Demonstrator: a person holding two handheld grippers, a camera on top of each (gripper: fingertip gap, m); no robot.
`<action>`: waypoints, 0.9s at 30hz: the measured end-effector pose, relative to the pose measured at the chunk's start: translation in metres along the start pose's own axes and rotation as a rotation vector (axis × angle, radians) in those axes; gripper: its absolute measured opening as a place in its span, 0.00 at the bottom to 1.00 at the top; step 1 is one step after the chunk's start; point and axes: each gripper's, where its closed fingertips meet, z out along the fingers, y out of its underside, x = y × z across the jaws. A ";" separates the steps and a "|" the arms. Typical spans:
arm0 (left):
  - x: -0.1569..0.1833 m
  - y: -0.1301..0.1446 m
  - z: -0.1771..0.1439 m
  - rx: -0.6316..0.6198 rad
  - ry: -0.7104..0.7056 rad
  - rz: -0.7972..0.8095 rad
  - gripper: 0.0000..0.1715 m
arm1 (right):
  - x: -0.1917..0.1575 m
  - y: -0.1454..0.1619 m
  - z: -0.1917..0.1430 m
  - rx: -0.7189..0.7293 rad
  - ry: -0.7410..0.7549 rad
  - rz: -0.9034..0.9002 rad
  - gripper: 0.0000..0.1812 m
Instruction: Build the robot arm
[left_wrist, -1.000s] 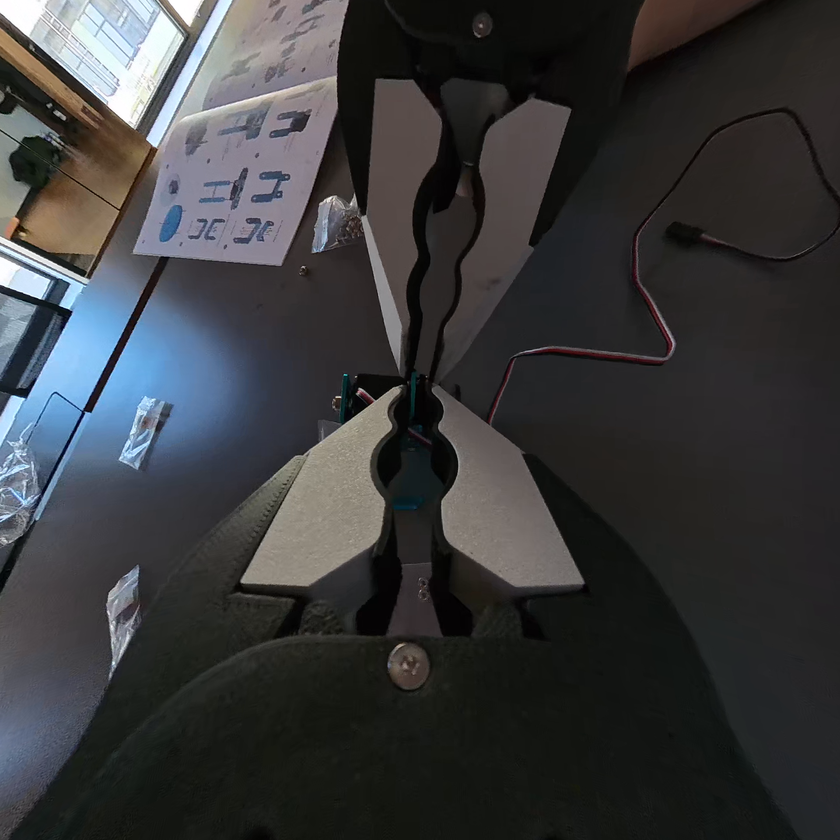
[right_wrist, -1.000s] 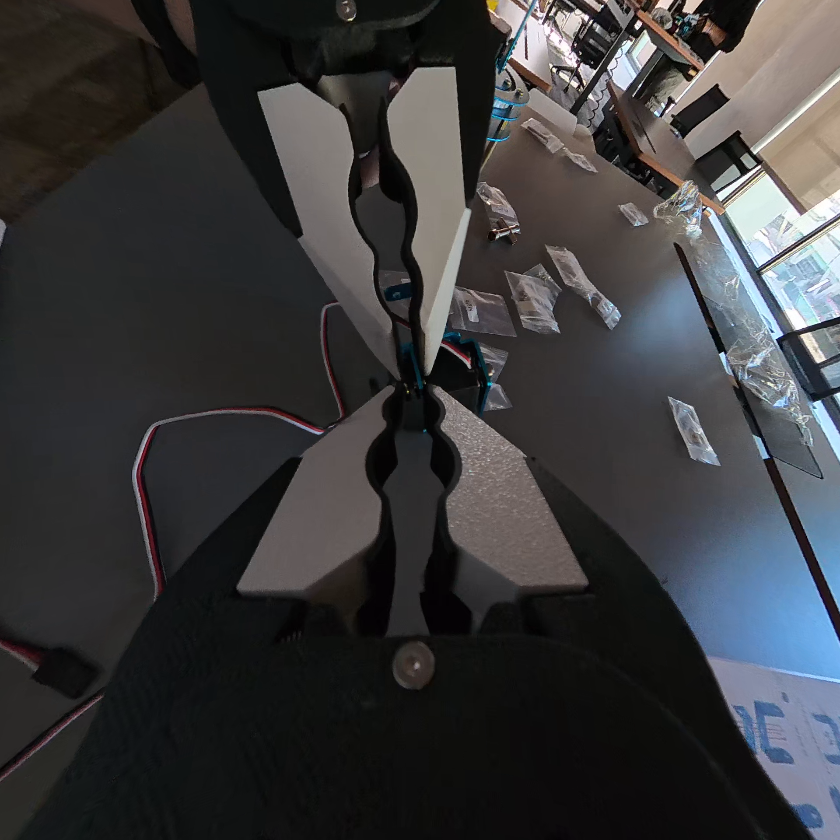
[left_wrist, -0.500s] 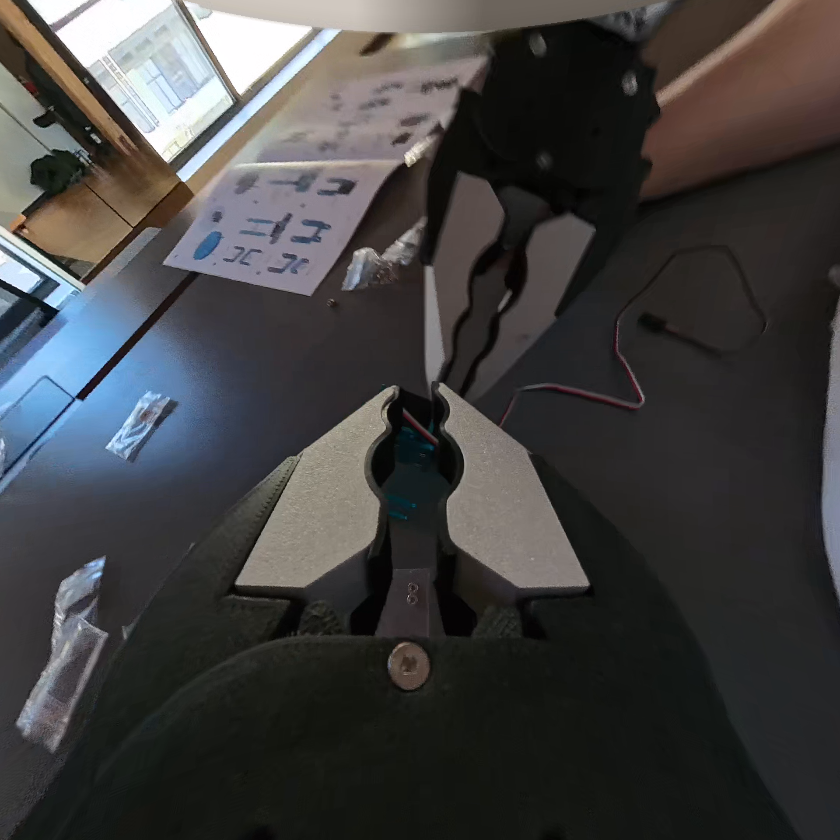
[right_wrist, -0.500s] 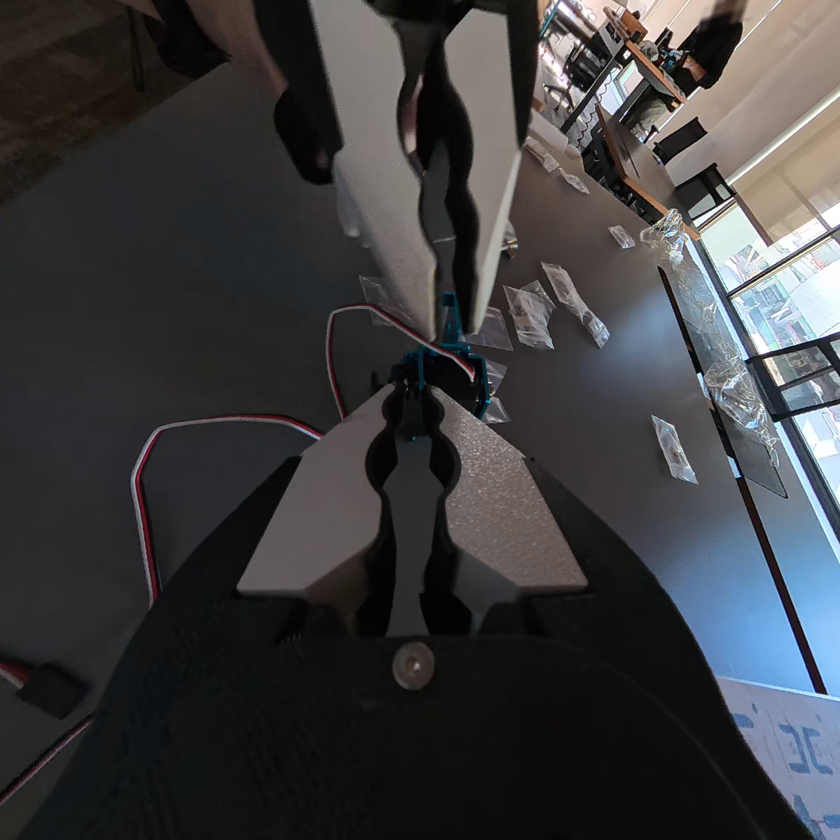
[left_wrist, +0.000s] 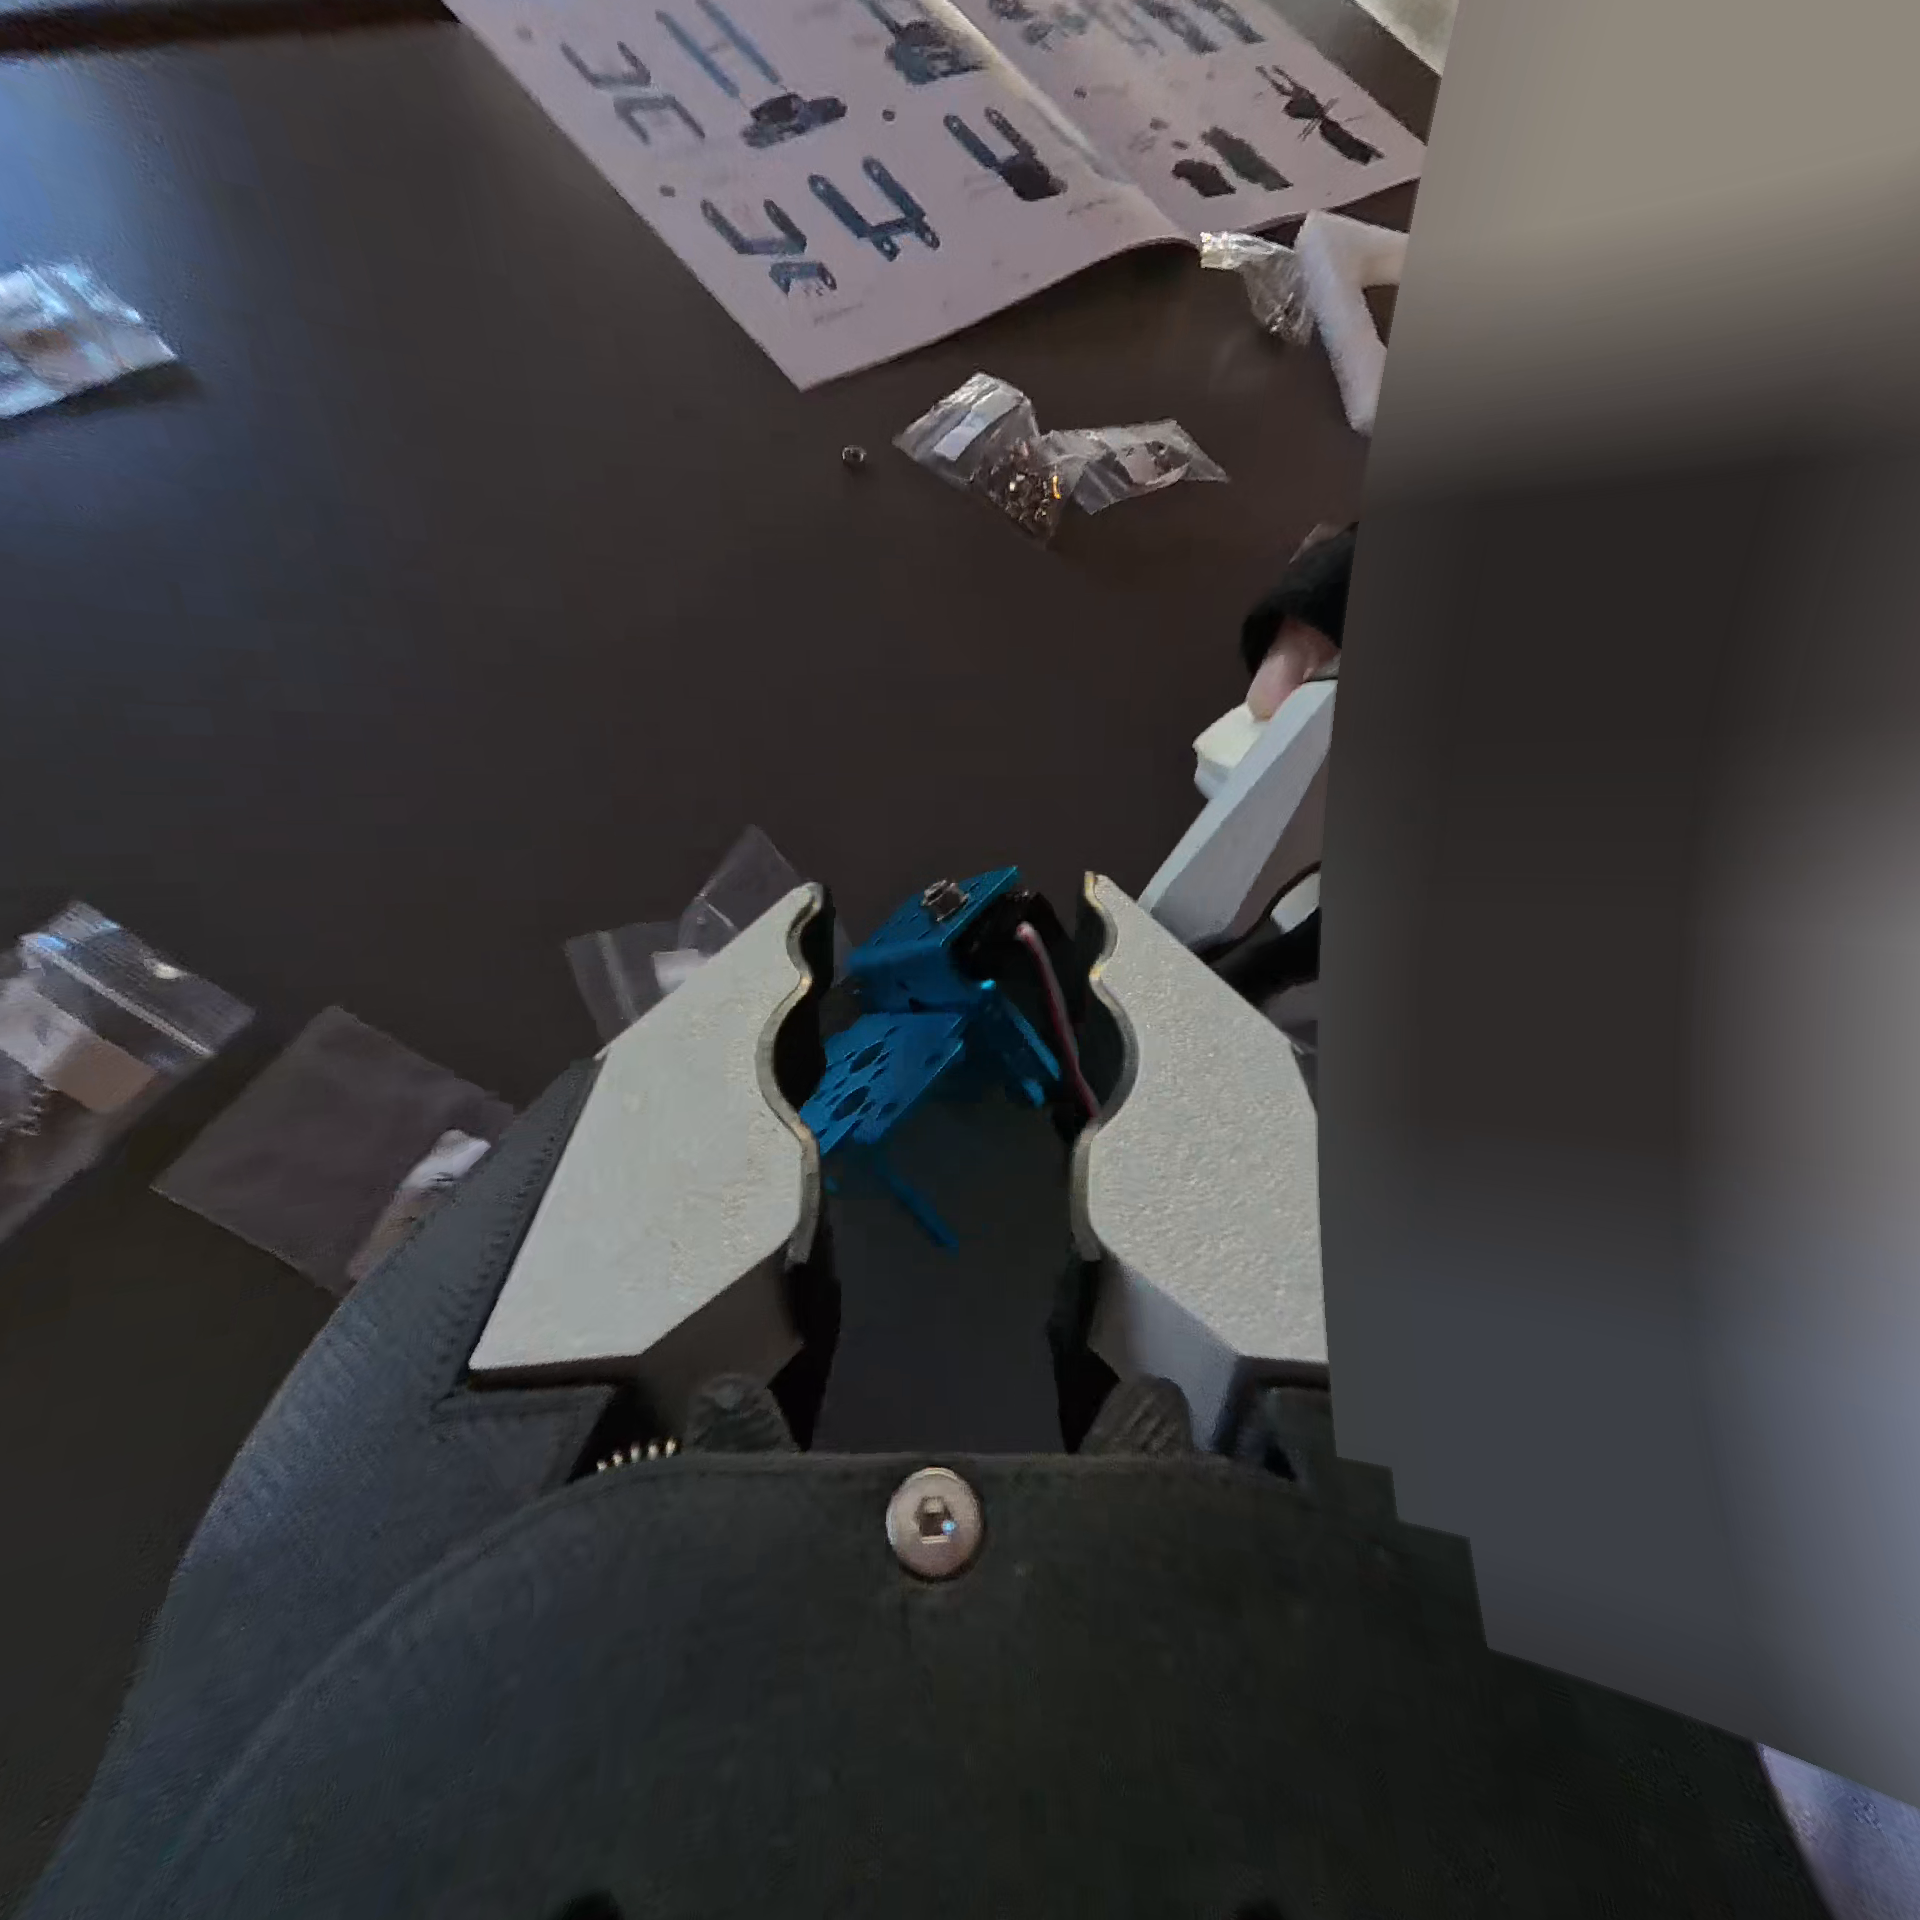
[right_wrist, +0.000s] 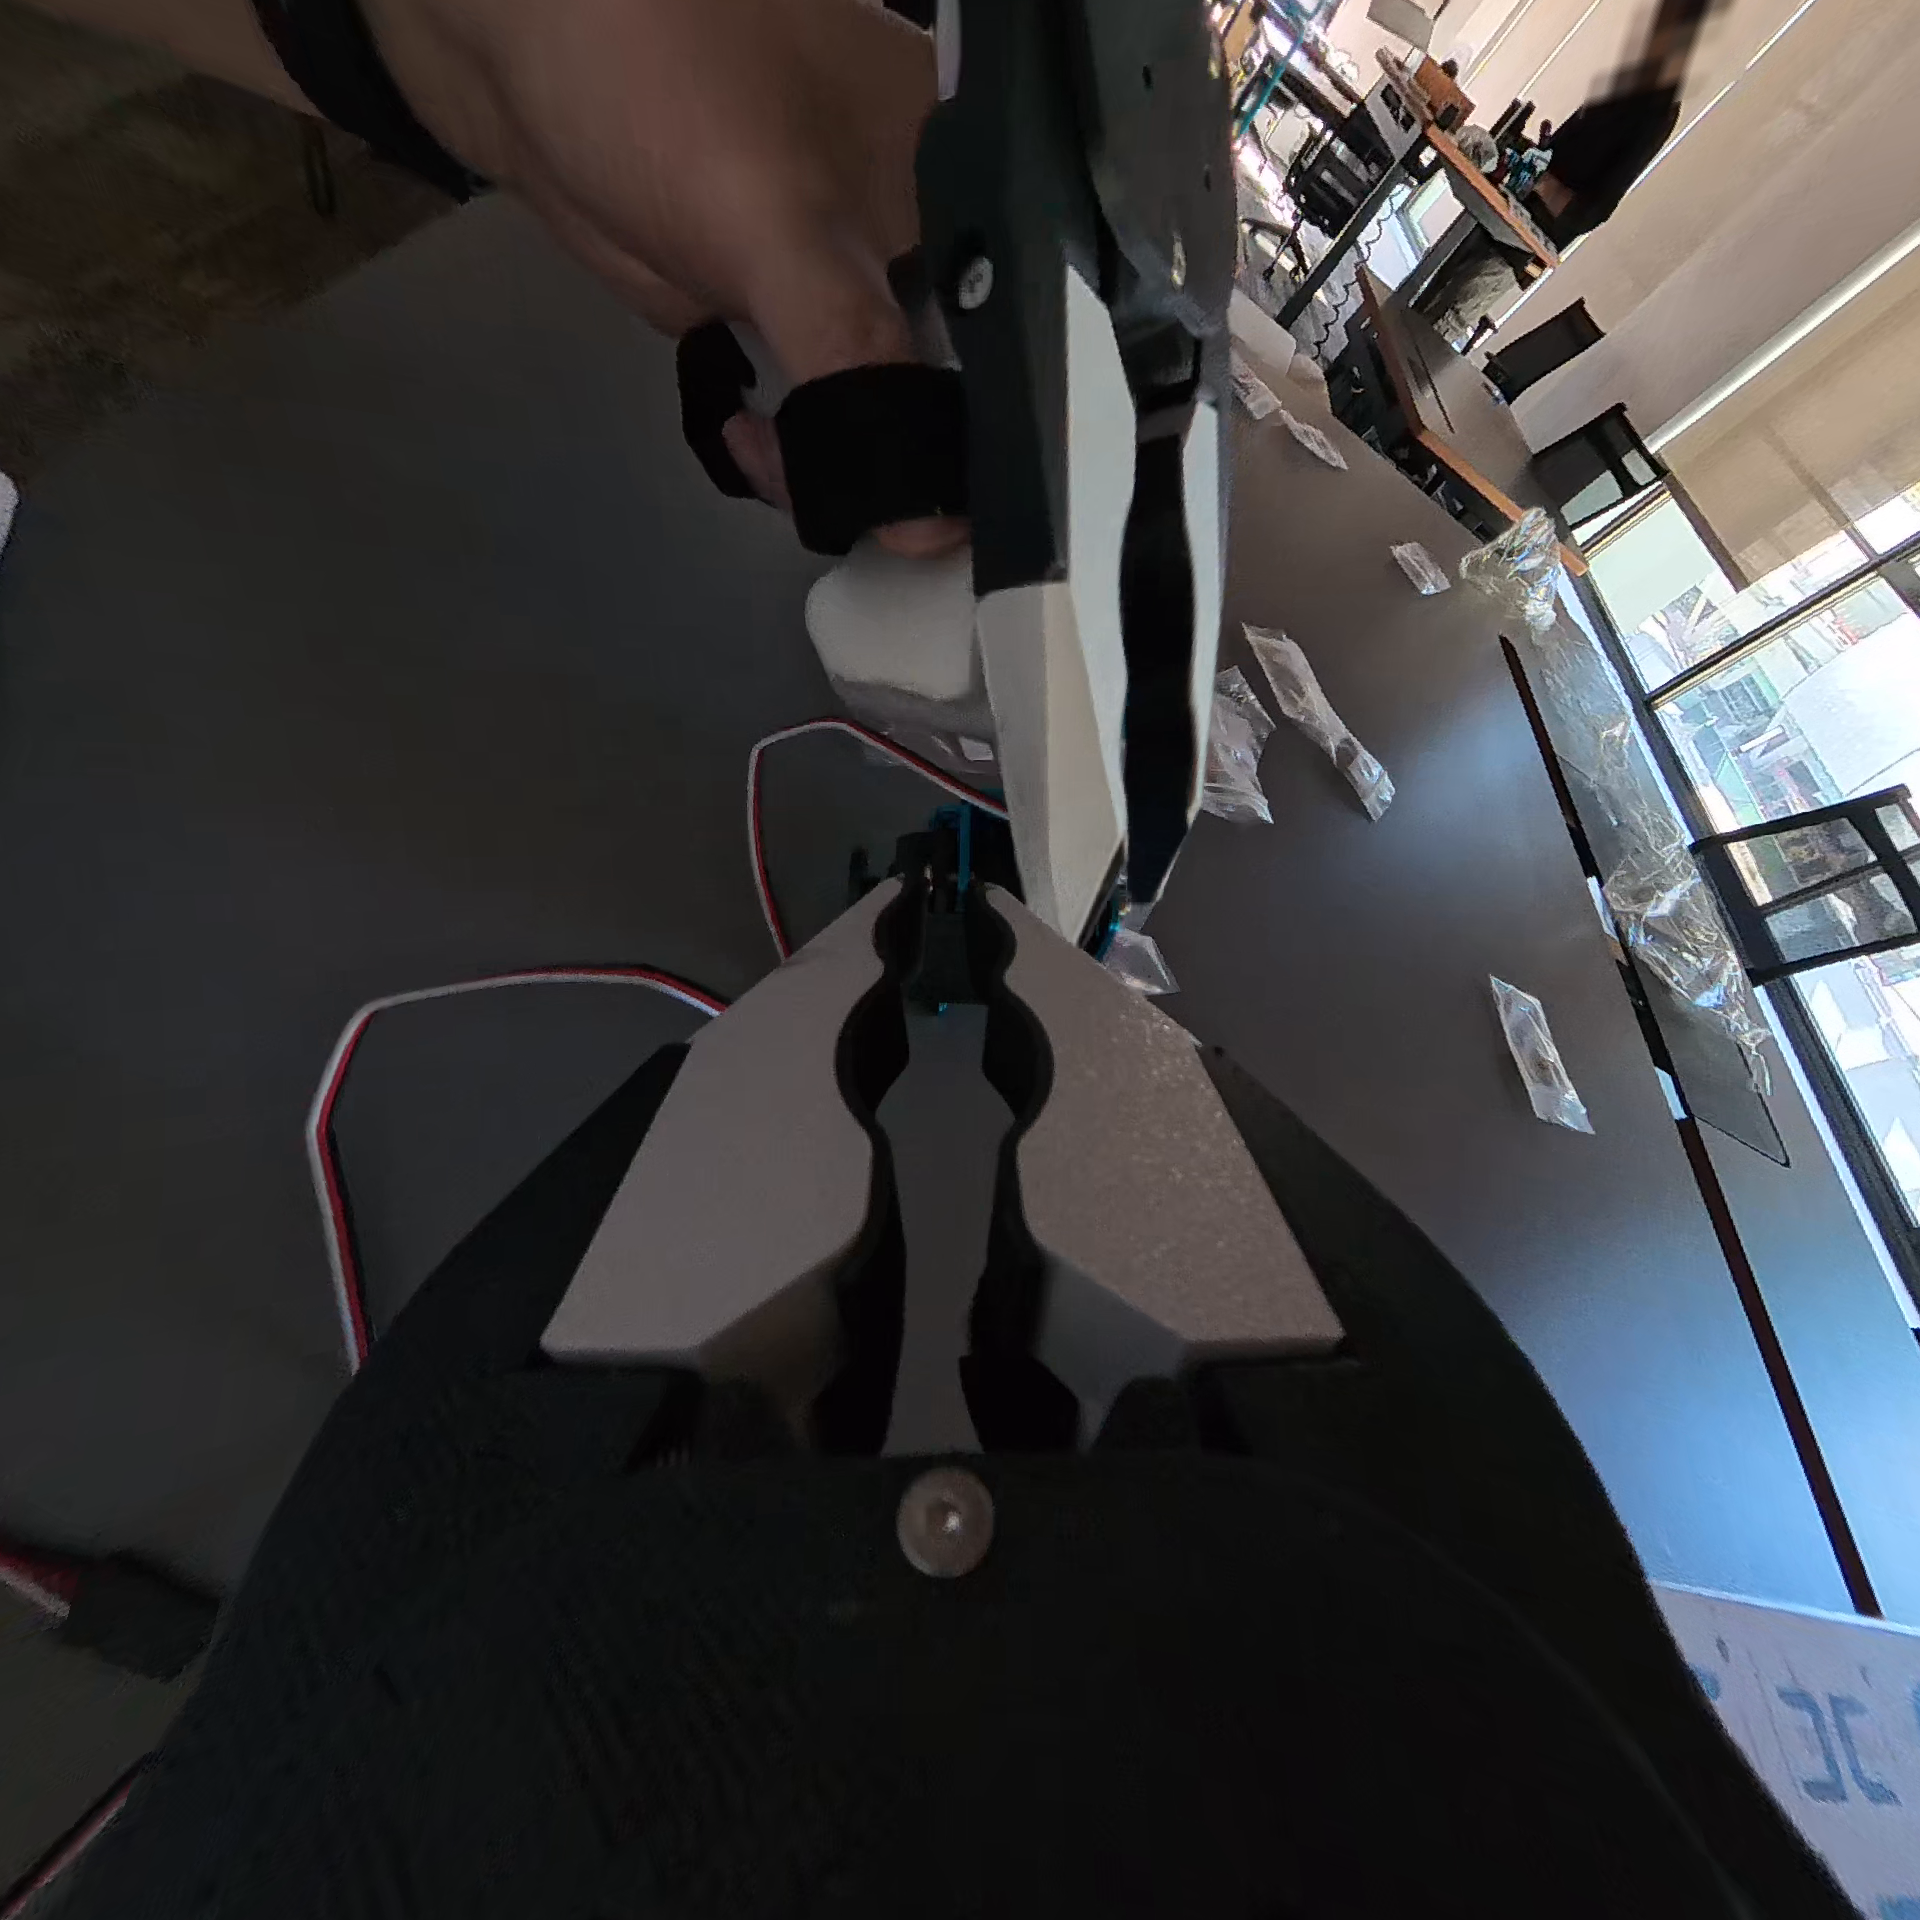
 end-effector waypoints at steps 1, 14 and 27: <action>-0.001 0.001 0.001 -0.003 -0.019 -0.028 0.28 | -0.001 -0.001 0.001 -0.001 0.001 -0.004 0.04; -0.010 0.013 -0.012 -0.110 -0.179 -0.128 0.23 | -0.003 -0.007 0.013 -0.044 0.051 -0.008 0.05; -0.013 0.010 -0.013 -0.044 -0.214 -0.097 0.21 | 0.002 -0.005 0.014 -0.056 0.076 0.010 0.05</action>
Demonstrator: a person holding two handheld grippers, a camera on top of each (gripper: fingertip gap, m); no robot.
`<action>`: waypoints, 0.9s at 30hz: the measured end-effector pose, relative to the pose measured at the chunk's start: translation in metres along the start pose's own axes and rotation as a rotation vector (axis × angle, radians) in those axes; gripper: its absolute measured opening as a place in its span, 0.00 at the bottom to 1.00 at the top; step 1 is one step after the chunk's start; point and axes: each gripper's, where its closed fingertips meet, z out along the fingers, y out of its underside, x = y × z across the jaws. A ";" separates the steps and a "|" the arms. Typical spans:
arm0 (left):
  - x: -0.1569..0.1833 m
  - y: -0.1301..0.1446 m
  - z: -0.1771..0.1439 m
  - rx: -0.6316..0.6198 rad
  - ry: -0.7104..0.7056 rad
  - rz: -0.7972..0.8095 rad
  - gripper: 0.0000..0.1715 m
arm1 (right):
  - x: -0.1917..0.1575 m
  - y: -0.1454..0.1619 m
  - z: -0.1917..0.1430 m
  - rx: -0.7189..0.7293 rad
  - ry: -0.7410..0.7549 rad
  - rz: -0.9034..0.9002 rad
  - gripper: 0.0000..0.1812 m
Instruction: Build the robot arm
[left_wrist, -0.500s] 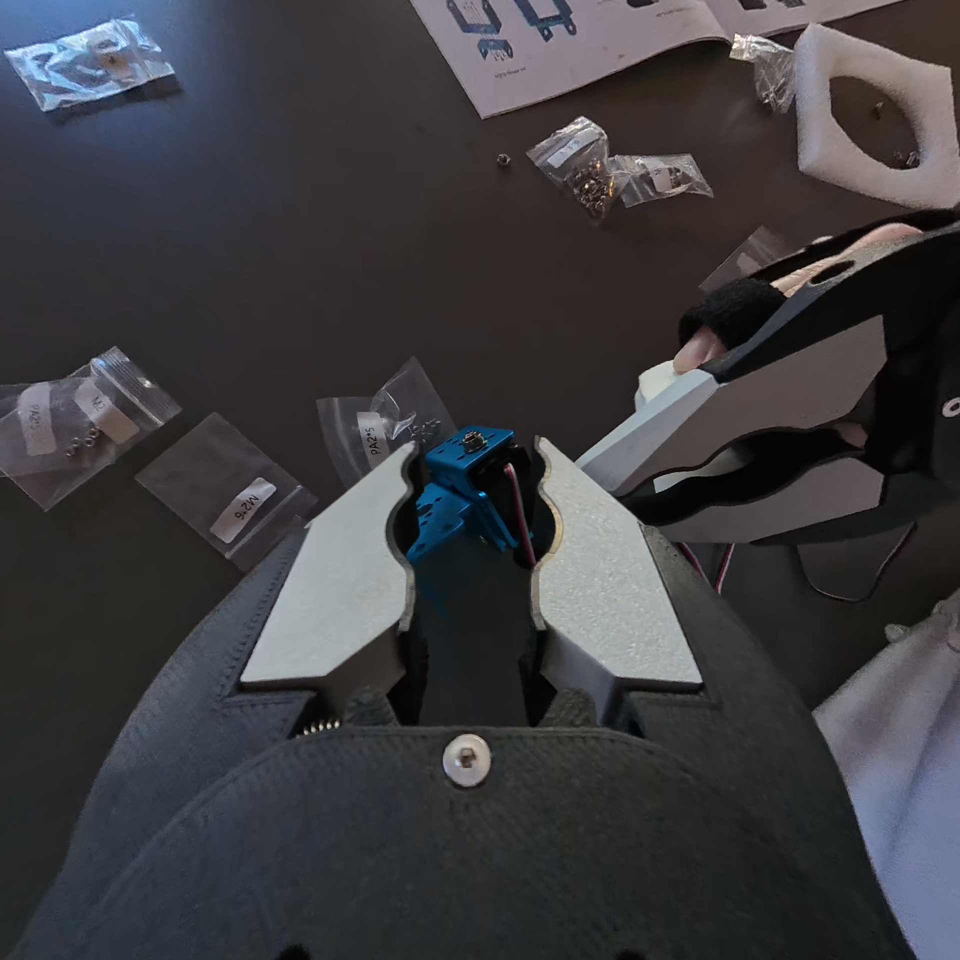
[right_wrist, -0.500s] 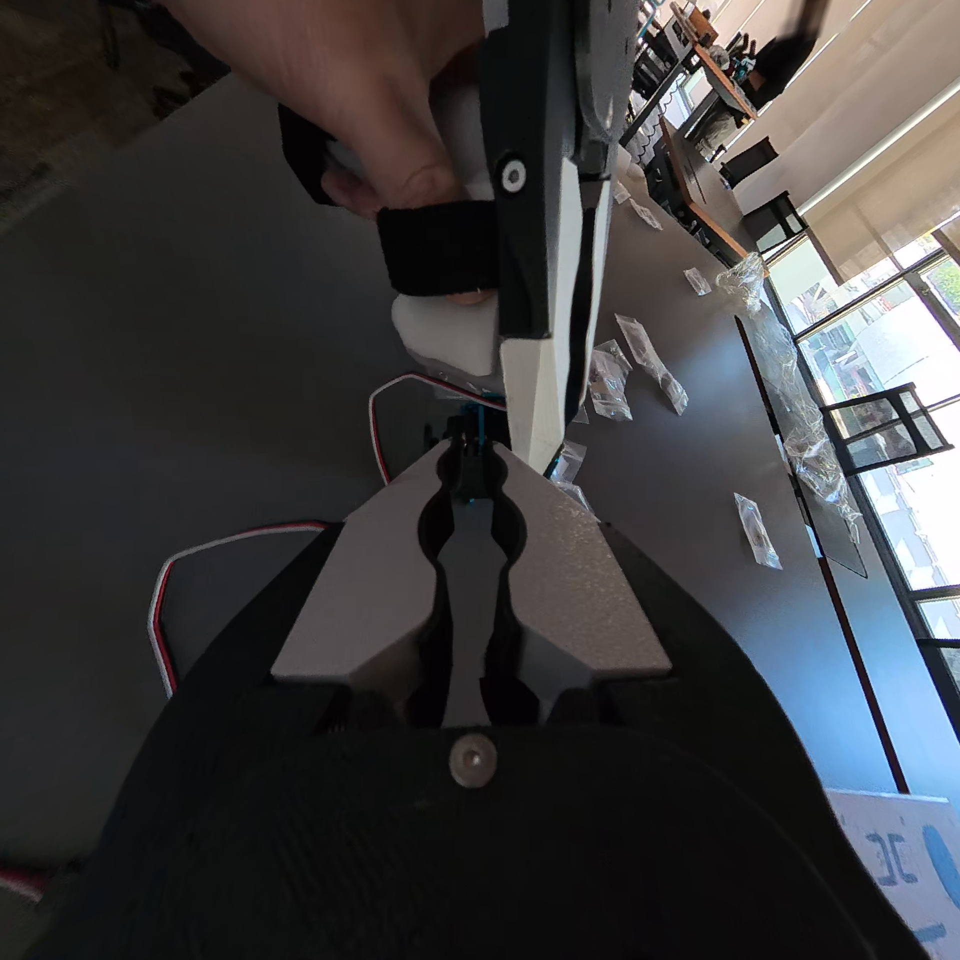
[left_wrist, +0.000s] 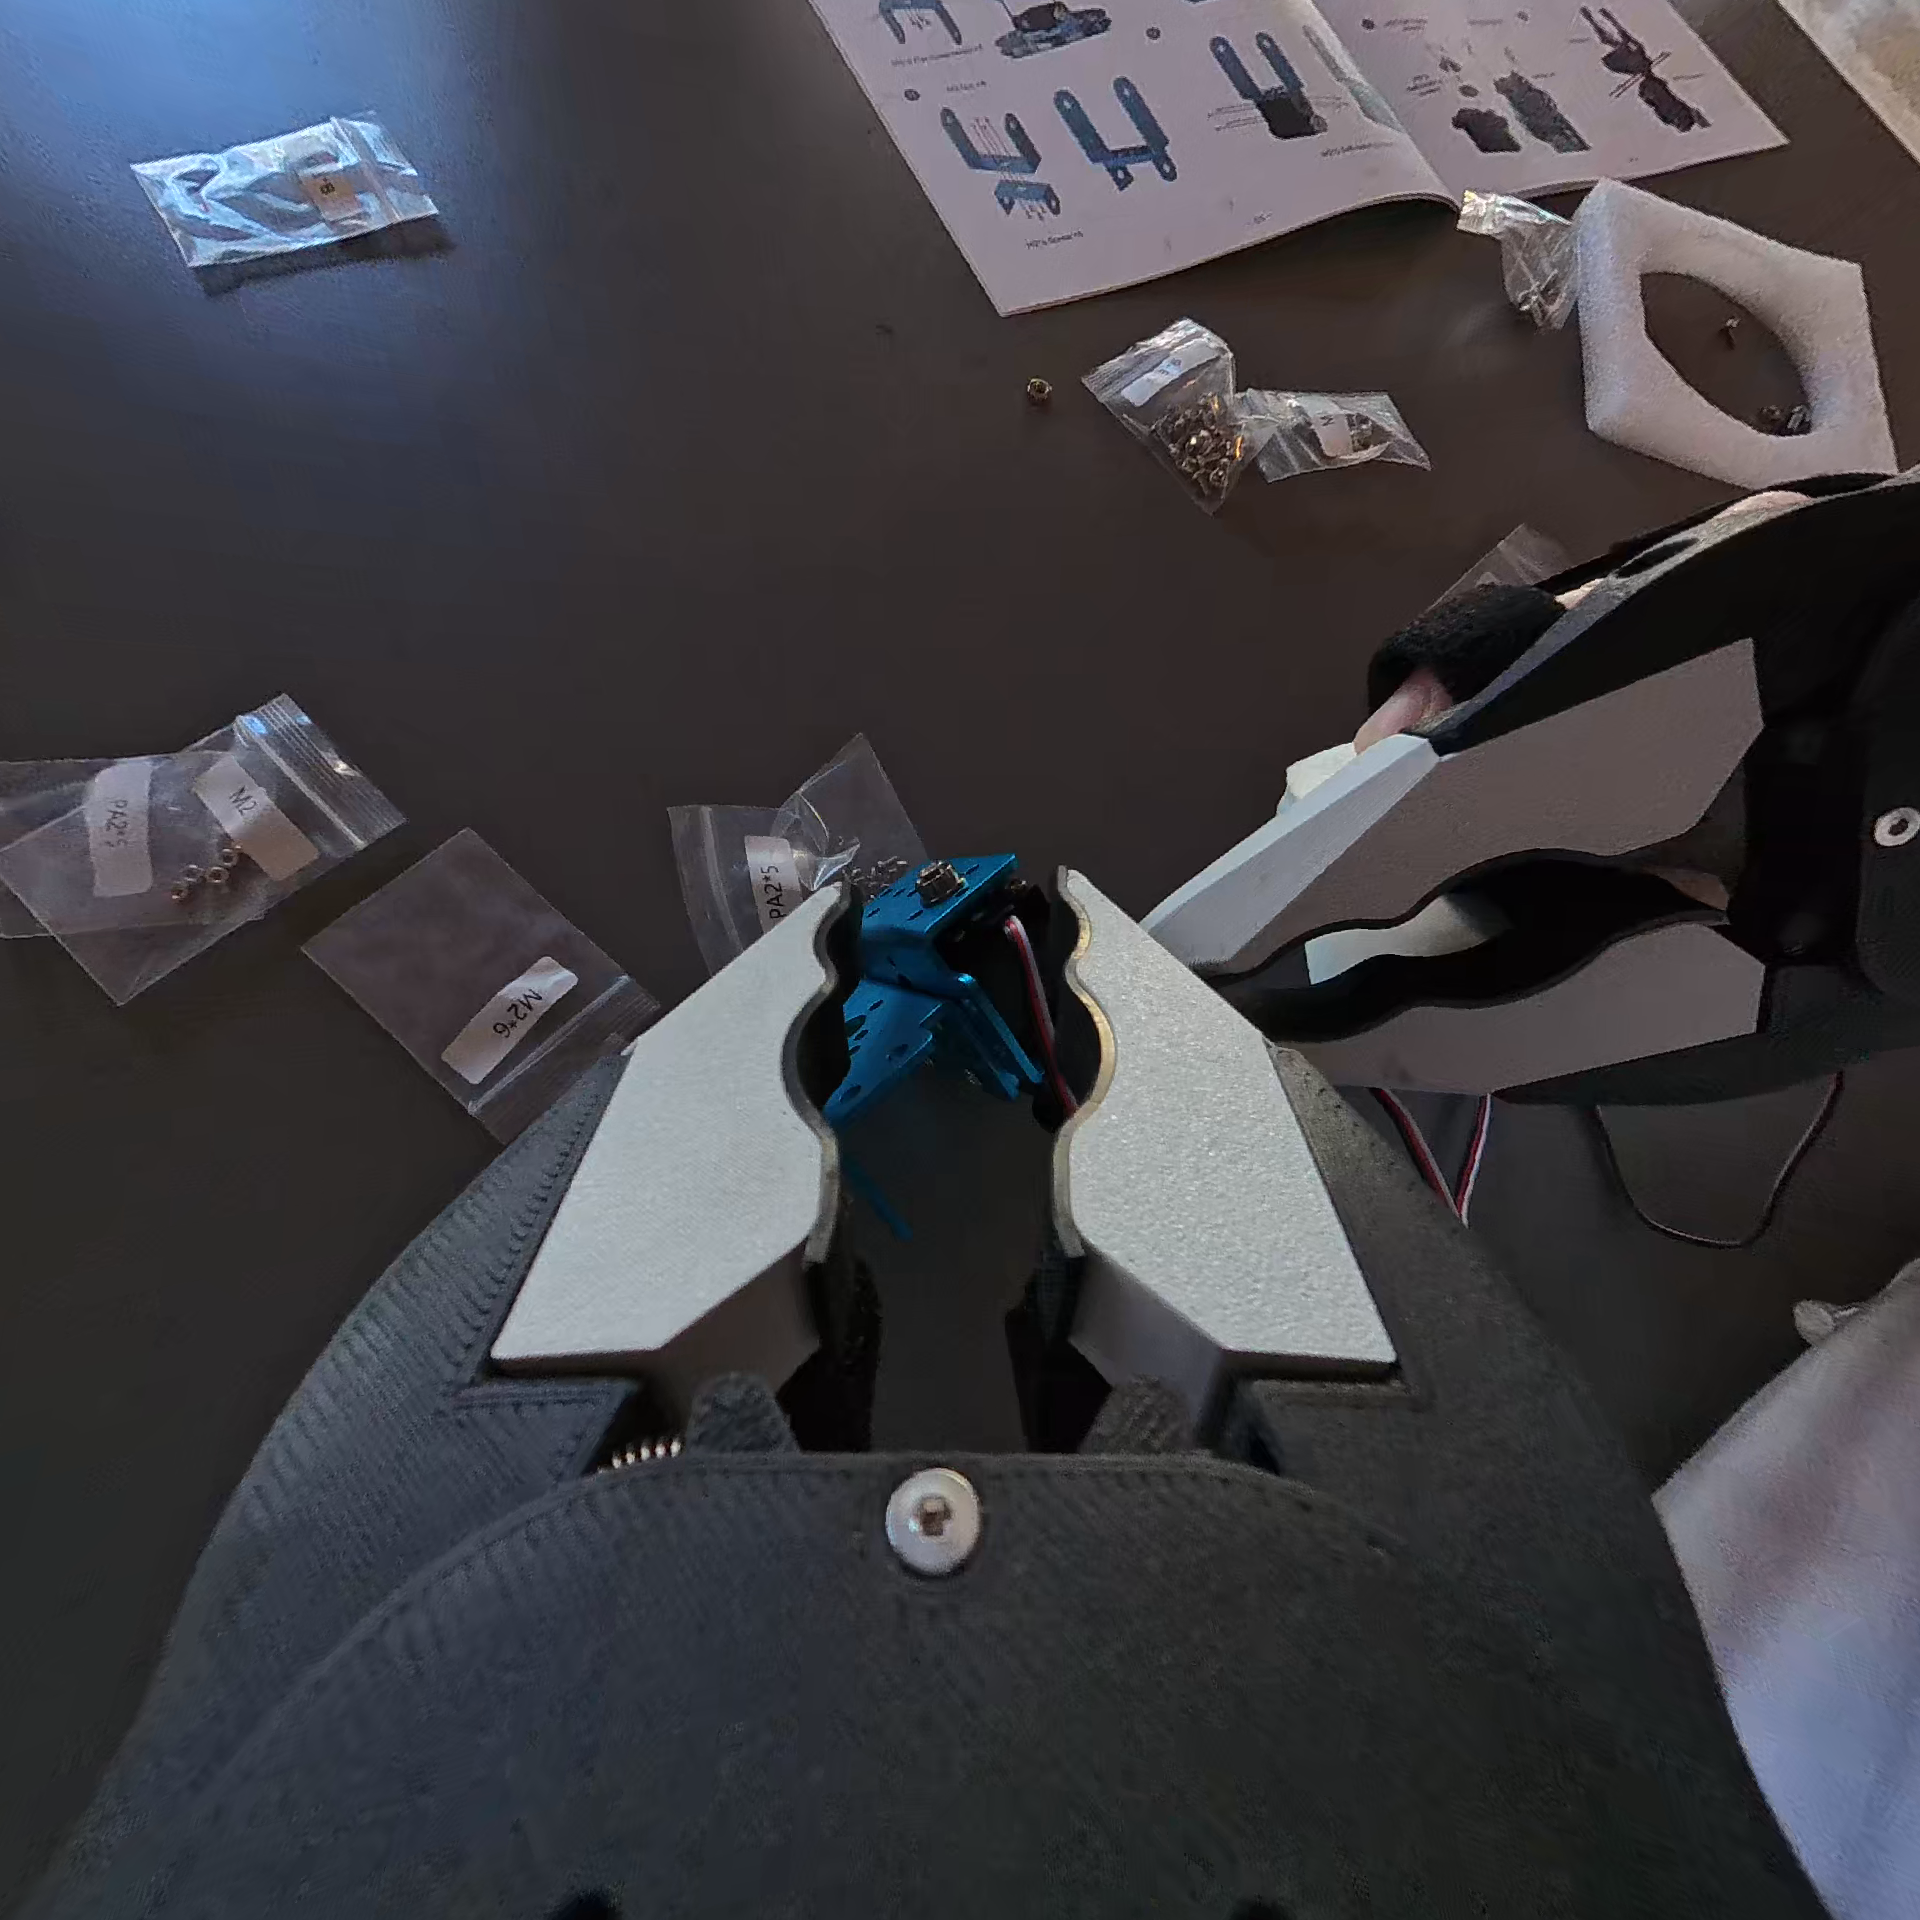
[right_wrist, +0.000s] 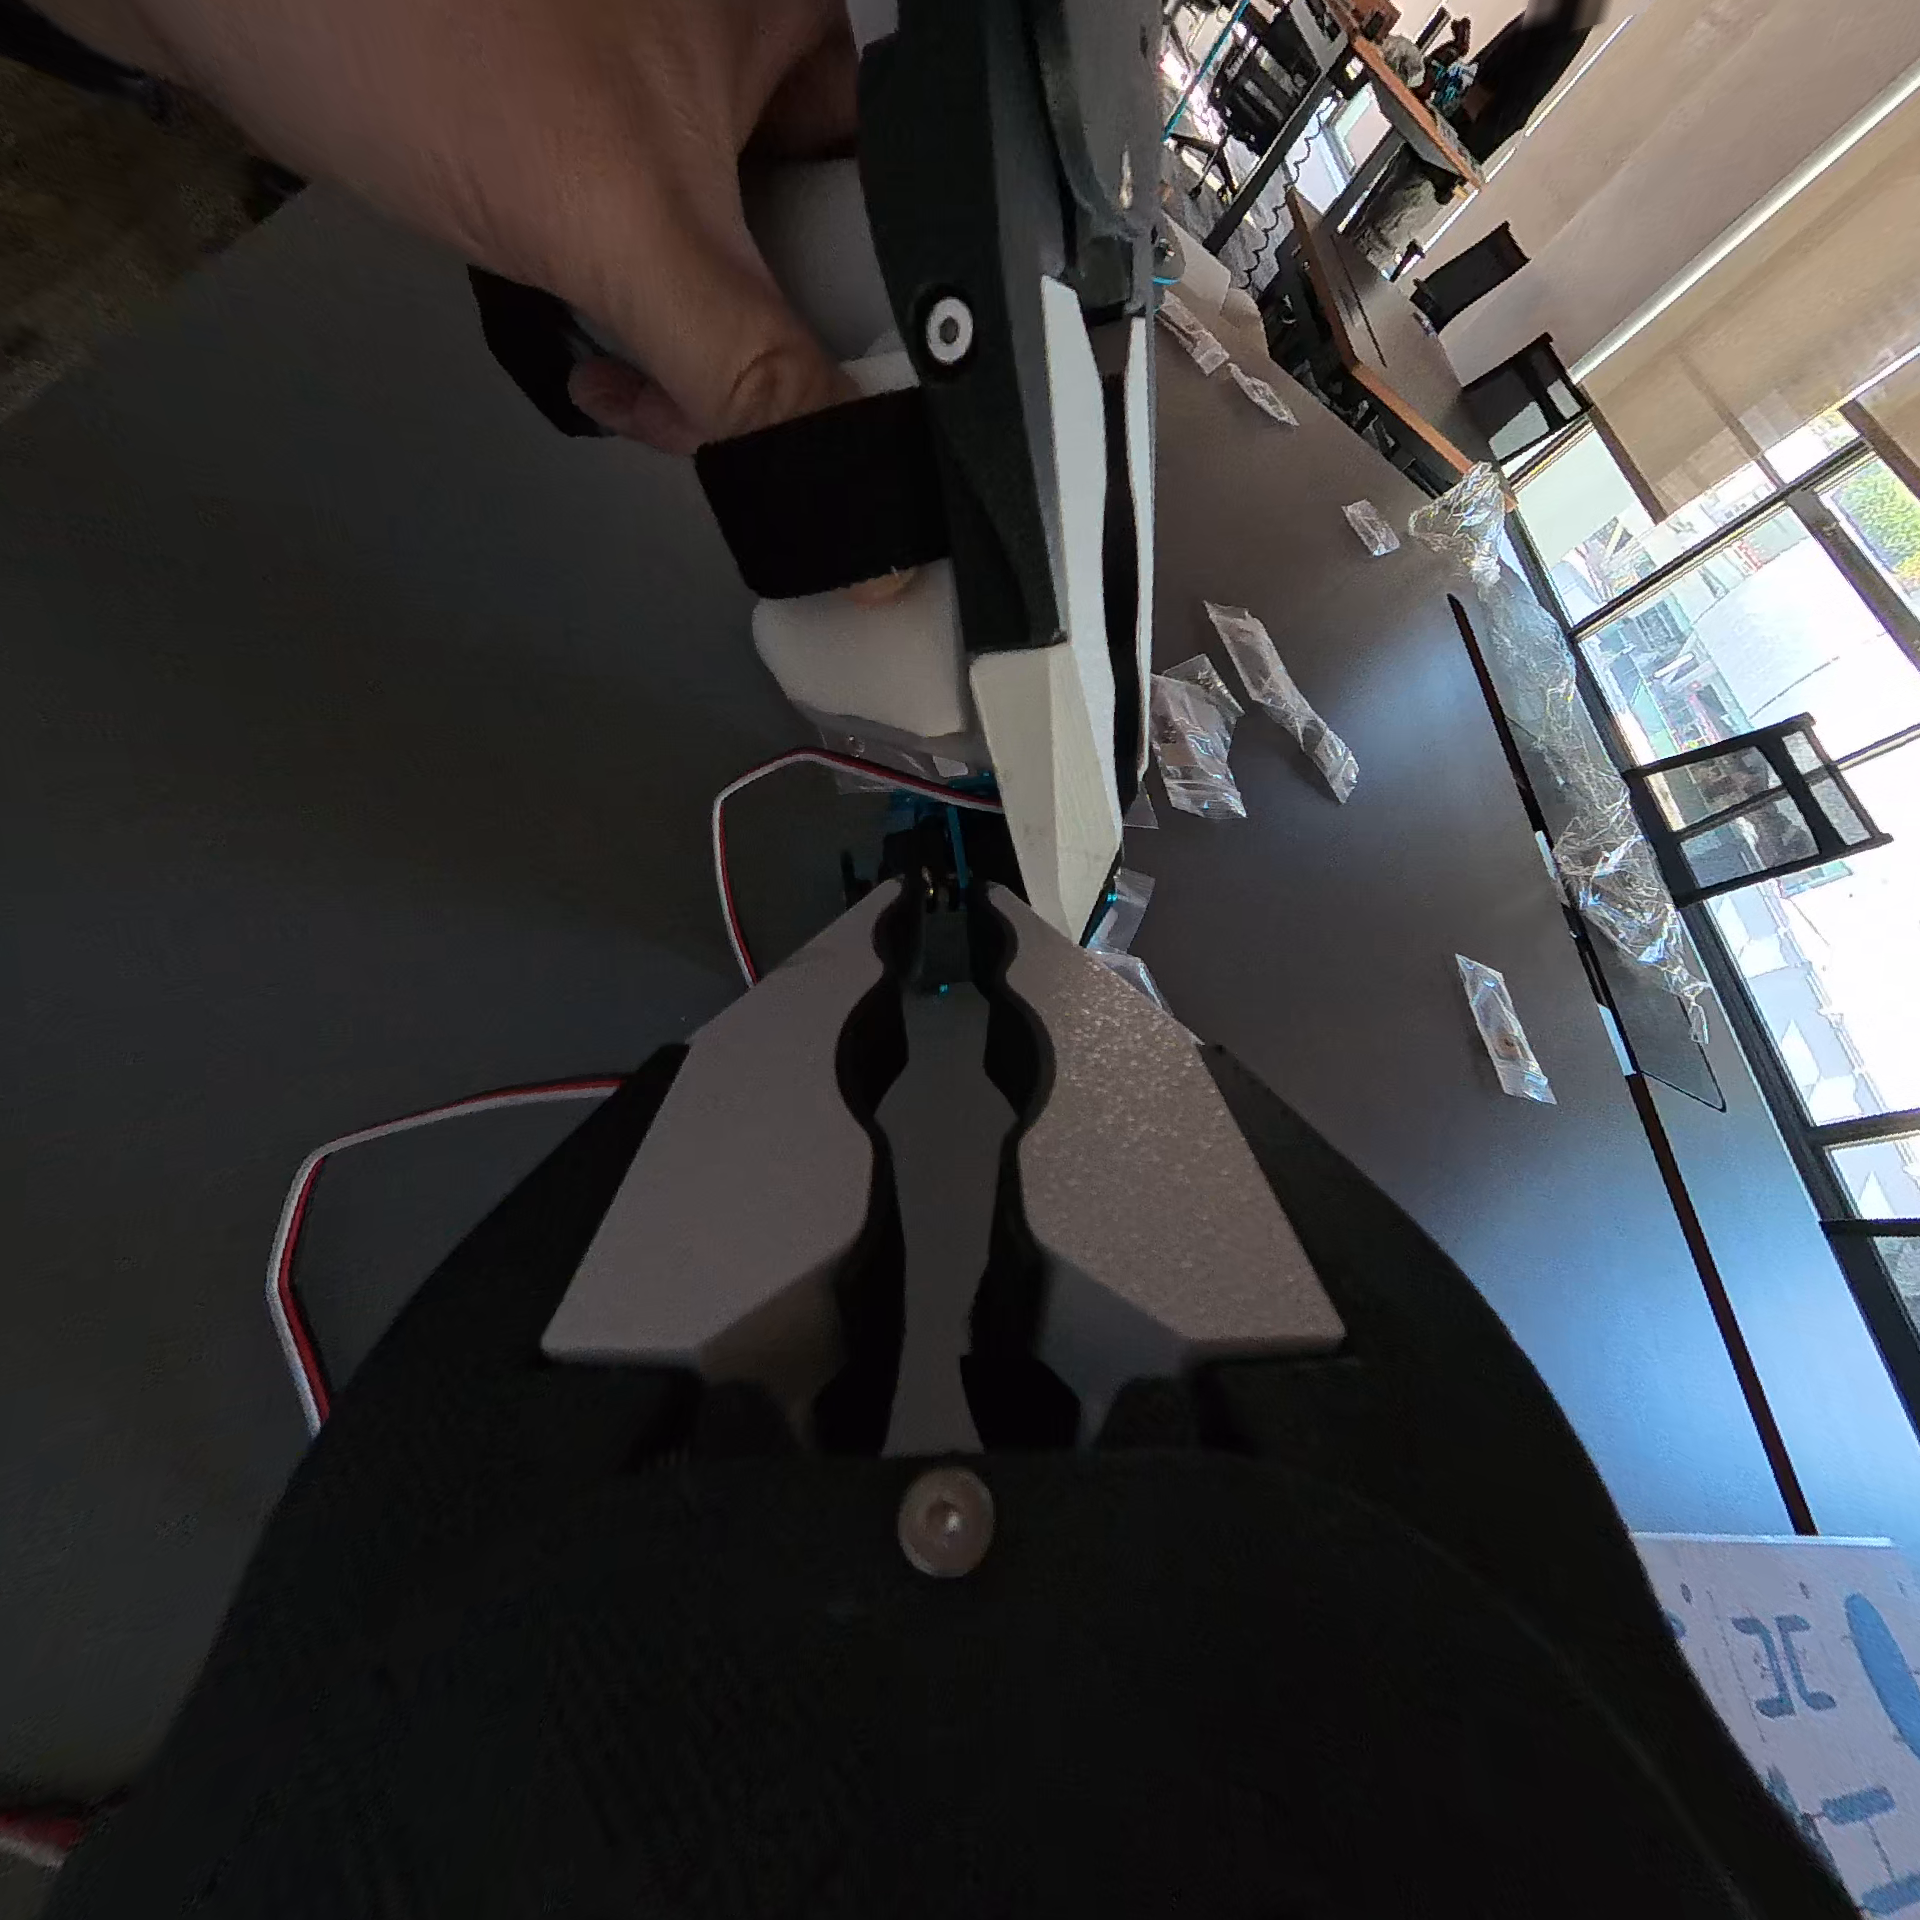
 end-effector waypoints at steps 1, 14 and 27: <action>0.000 0.000 0.000 0.003 0.007 0.003 0.21 | 0.000 0.000 0.000 0.002 -0.002 0.003 0.05; 0.025 0.013 -0.046 0.070 0.177 0.709 0.08 | -0.001 -0.006 -0.003 0.063 -0.065 0.066 0.04; 0.029 0.008 -0.025 -0.002 0.122 1.002 0.11 | 0.001 -0.003 -0.005 0.090 -0.108 0.145 0.04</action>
